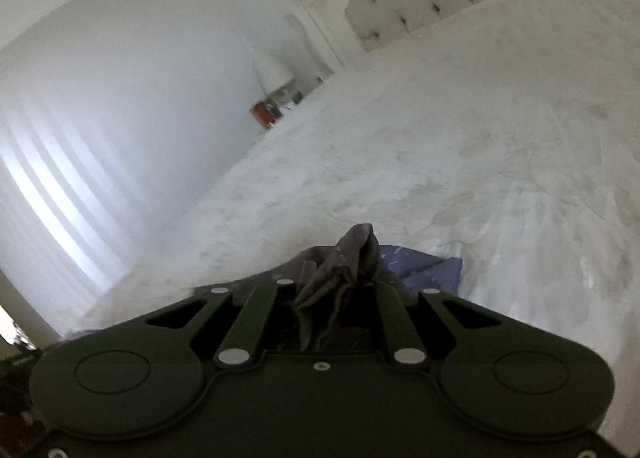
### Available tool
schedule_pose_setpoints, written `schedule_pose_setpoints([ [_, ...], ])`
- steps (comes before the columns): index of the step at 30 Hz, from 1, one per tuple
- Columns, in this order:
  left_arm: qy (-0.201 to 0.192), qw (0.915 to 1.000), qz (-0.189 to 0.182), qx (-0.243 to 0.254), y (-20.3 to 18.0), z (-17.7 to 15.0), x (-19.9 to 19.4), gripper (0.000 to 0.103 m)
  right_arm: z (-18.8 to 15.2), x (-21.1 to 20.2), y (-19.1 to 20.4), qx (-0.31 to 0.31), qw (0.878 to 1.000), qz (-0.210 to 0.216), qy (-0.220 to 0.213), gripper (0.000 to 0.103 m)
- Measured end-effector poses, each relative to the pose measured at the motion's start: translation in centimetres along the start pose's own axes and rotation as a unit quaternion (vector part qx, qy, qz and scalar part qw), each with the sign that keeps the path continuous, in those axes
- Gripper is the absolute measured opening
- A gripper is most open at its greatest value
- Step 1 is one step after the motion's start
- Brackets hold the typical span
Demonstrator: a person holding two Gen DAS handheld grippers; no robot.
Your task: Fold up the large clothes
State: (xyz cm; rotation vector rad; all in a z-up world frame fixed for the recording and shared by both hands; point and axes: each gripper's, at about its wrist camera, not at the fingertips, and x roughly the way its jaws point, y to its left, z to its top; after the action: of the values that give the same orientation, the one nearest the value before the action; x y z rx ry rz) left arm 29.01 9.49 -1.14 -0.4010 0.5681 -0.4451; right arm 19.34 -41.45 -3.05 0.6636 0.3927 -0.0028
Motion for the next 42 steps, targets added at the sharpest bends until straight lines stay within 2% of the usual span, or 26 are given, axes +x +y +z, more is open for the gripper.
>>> schedule_pose_setpoints([
  [7, 0.063, 0.9968, 0.022, -0.045, 3.5, 0.2, 6.0, 0.019, 0.6, 6.3, -1.7, 0.007, 0.998, -0.039, 0.048, 0.019],
  [10, 0.074, 0.9921, -0.002, -0.101, 5.4, -0.4, 7.3, 0.030, -0.2, 7.9, -2.9, 0.041, 0.997, -0.040, 0.056, 0.037],
  [13, 0.049, 0.9896, -0.033, -0.131, 6.6, -0.7, 6.6, 0.056, -0.7, 7.7, -3.9, 0.076, 0.996, -0.015, 0.041, 0.062],
  [14, 0.042, 0.9900, -0.044, -0.127, 6.5, -0.7, 6.2, 0.071, -0.8, 7.4, -3.9, 0.076, 0.996, -0.003, 0.035, 0.081],
  [15, 0.038, 0.9904, -0.055, -0.121, 6.3, -0.6, 5.9, 0.086, -0.8, 7.0, -3.8, 0.069, 0.997, 0.006, 0.027, 0.094],
  [17, 0.026, 0.9936, -0.052, -0.096, 5.5, -0.5, 4.6, 0.100, -0.6, 6.0, -2.9, 0.043, 0.999, 0.007, 0.010, 0.101],
  [18, 0.018, 0.9954, -0.046, -0.082, 5.1, -0.4, 4.1, 0.103, -0.5, 5.5, -2.5, 0.030, 1.000, 0.004, 0.004, 0.101],
  [21, 0.005, 0.9989, -0.035, -0.030, 3.4, -0.5, 2.5, 0.103, -0.4, 3.9, -1.2, 0.004, 1.000, 0.001, -0.009, 0.102],
  [26, 0.036, 0.9971, -0.007, 0.066, -0.7, -1.6, 2.6, 0.103, -2.0, 3.3, 2.4, -0.060, 0.998, -0.013, 0.014, 0.102],
  [29, 0.062, 0.9888, 0.004, 0.135, -3.4, -3.2, 3.7, 0.103, -3.9, 3.9, 5.4, -0.129, 0.991, -0.017, 0.042, 0.102],
  [33, 0.084, 0.9740, 0.018, 0.209, -5.5, -5.3, 6.2, 0.103, -6.9, 5.4, 9.5, -0.224, 0.972, -0.010, 0.074, 0.102],
  [37, 0.106, 0.9691, 0.048, 0.217, -4.8, -5.7, 9.1, 0.103, -8.0, 8.8, 11.5, -0.264, 0.959, -0.015, 0.106, 0.102],
  [41, 0.111, 0.9726, 0.083, 0.187, -1.6, -4.5, 12.0, 0.103, -7.3, 12.4, 10.2, -0.255, 0.959, -0.057, 0.113, 0.102],
  [42, 0.111, 0.9717, 0.101, 0.182, -1.0, -4.2, 12.6, 0.103, -6.6, 13.3, 9.4, -0.245, 0.961, -0.072, 0.109, 0.102],
])
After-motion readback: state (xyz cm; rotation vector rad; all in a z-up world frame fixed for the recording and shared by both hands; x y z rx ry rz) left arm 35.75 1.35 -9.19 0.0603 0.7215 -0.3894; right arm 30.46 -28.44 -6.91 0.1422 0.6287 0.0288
